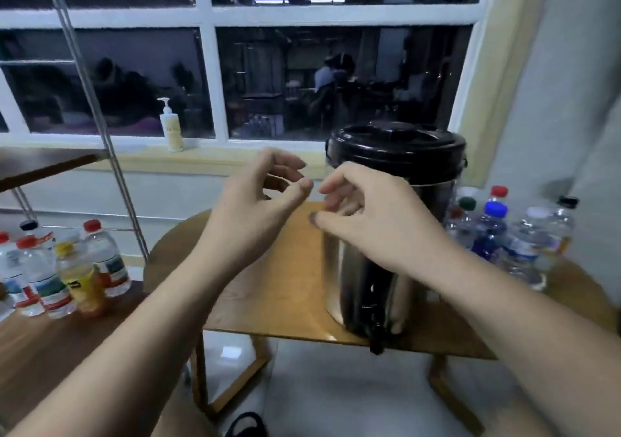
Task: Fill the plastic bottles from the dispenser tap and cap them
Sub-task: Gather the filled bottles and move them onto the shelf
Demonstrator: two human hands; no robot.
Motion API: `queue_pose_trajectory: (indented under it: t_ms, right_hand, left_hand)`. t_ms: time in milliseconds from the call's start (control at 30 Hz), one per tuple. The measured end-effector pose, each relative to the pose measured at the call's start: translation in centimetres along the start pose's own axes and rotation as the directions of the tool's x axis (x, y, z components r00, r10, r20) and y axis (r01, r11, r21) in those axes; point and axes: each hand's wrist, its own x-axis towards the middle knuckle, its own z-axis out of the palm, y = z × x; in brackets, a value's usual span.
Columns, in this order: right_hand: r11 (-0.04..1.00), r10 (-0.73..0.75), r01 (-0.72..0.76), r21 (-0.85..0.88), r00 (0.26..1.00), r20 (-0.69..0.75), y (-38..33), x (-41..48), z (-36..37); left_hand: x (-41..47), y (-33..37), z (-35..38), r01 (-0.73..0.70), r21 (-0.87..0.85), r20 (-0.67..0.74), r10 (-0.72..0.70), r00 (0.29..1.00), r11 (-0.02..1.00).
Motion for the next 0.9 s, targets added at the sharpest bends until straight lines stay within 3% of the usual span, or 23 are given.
queue_pose_trajectory:
  t_ms: [133, 433, 667, 800, 900]
  right_hand:
    - [0.999, 0.004, -0.011, -0.053, 0.992, -0.128, 2.4, -3.6, -6.4]
    - [0.969, 0.153, -0.209, -0.135, 0.927, -0.342, 12.1, -9.1, -15.8]
    - [0.935, 0.256, -0.331, -0.128, 0.879, -0.403, 21.4, -10.7, -19.2]
    - [0.917, 0.276, -0.368, -0.156, 0.865, -0.42, 25.6, -10.5, -19.9]
    - [0.899, 0.285, -0.402, -0.175, 0.839, -0.464, 28.8, -9.9, -20.5]
  left_hand:
    - [-0.3, 4.7, 5.2, -0.087, -0.029, 0.099, 0.089, 0.991, 0.996]
    - [-0.3, 9.1, 18.3, -0.17, -0.084, 0.308, 0.188, 0.933, 0.982]
    - [1.8, 8.4, 27.1, -0.295, 0.168, 0.454, 0.192, 0.87, 0.941]
    - [3.1, 7.6, 30.6, -0.357, 0.345, 0.53, 0.134, 0.838, 0.868]
    - [3.9, 7.1, 32.7, -0.358, 0.384, 0.569, 0.087, 0.818, 0.851]
